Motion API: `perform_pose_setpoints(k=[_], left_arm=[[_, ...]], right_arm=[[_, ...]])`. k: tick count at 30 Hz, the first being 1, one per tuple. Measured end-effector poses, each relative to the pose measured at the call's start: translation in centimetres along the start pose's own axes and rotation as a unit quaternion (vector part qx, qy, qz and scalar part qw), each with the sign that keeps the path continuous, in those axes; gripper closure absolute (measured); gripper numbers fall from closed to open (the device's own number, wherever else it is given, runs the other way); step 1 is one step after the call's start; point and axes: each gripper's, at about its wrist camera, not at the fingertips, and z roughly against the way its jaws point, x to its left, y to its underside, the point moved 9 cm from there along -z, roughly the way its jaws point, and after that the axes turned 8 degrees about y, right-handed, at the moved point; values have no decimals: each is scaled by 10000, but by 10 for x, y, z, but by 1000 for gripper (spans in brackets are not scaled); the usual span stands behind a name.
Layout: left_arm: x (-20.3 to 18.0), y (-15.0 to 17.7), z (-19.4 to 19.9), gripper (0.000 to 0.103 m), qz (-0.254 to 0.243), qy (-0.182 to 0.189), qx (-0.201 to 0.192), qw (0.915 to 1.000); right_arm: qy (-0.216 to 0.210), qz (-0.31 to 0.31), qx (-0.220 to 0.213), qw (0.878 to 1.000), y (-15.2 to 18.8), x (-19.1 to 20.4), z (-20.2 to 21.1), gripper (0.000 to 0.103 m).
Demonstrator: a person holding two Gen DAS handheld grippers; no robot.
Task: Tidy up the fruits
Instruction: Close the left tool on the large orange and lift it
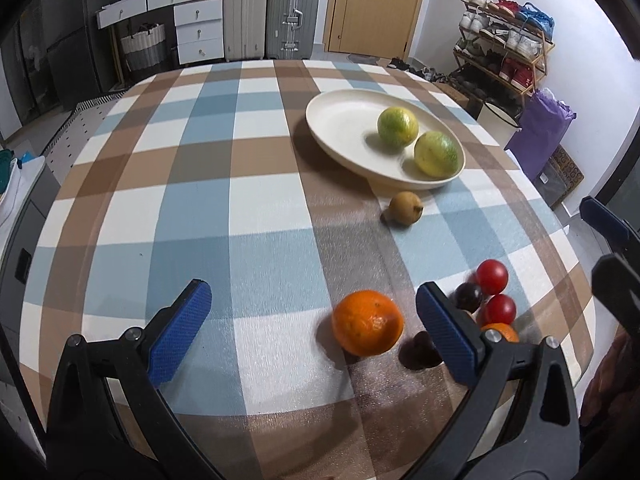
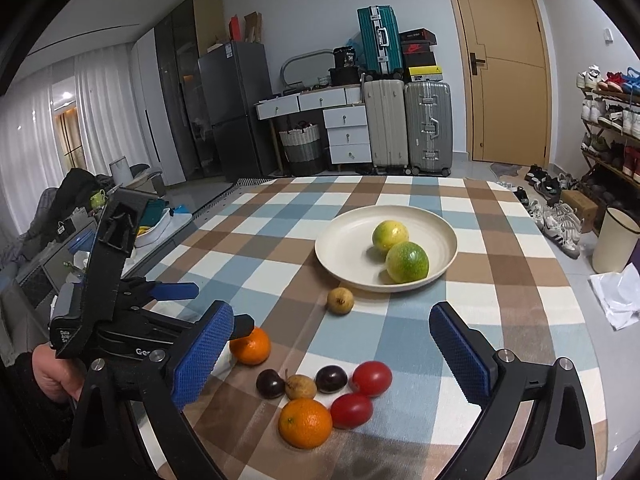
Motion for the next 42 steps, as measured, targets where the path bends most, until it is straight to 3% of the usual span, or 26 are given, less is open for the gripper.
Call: perform_pose_setpoints(k=[6, 11, 15, 17, 18, 19, 21, 25, 42], left_arm=[[-4, 7, -11, 2, -68, 119, 92, 9999], [-6, 11, -19, 11, -42, 270, 207, 9994], [-7, 15, -25, 28, 23, 483, 356, 9982], [-16, 19, -27, 46, 3, 799, 485, 9956], [-22, 19, -26, 60, -55, 942, 486, 9944], [-26, 18, -25, 65, -137, 973, 483, 9940], [-32, 19, -26, 66, -308, 963, 522, 9935], [-31, 20, -25, 66, -114, 1187, 559, 9913], [-20, 12, 5, 66, -23, 1275, 310, 9913]], right_arm=[[5, -70, 71, 9999, 5, -4, -1, 3], [6, -88, 101, 9999, 7, -6, -2, 3], [13, -108, 93, 9999, 8, -8, -2, 3], [14, -123, 92, 9999, 8, -9, -3, 3], [12, -130, 91, 9999, 8, -10, -3, 3], [10, -133, 90, 9999, 9, -10, -2, 3], [11, -137, 100, 9999, 9, -11, -1, 3], [-10, -161, 89, 9998, 9, -12, 0, 3], [-191, -285, 232, 9991, 18, -15, 4, 3]])
